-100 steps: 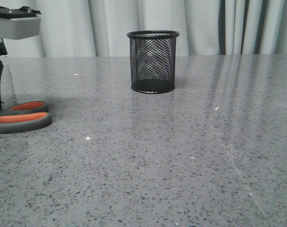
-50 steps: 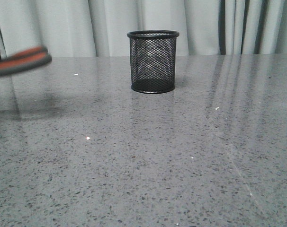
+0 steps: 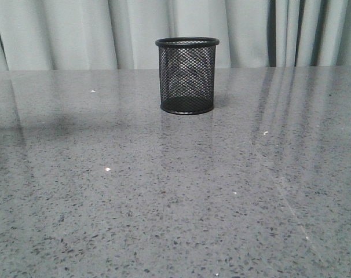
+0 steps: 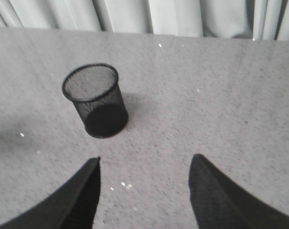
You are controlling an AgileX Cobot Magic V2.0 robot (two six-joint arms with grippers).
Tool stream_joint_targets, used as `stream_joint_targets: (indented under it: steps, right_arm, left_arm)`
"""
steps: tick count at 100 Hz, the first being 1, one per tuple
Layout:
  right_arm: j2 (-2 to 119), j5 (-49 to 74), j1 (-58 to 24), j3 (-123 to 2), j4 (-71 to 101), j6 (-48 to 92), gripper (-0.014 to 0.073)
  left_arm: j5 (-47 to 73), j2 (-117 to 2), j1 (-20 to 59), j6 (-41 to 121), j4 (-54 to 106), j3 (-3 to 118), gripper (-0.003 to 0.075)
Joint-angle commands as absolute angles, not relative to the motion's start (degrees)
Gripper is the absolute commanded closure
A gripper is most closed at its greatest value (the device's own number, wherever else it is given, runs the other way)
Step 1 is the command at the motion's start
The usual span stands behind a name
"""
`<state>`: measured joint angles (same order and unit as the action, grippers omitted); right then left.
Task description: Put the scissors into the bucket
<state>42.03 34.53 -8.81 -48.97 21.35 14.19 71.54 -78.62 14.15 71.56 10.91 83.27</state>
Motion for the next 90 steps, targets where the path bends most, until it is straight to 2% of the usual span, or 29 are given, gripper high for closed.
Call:
stream_joint_targets:
  steps: [1,30,47,73,90]
  right_arm:
    - [42.2,28.7,-9.0,-51.1,25.2,15.1,0.0221]
    - [42.9,28.0,-9.0,-51.3,50.0,31.1,0.0221]
    - [46.5,34.5,-9.0,-55.0,60.3,40.5,0.0221]
    - [55.1,44.6,-9.0,-64.1,67.8,43.5,0.0221]
    - [59.5,46.9,-10.0,-68.5,68.6,43.5,0.0221]
  left_arm:
    - [71.6,-76.2,14.6,68.4,15.9,85.2,0.0552]
    - [66.3,-75.5,14.6,65.2,31.2,85.3,0.0551]
    - [64.1,-75.5,16.7,65.2,33.3,87.2,0.0551]
    - [56.9,-75.5,24.0,65.2,33.3,88.6,0.0551]
    - [52.2,-75.5,28.0,65.2,33.0,88.6,0.0551]
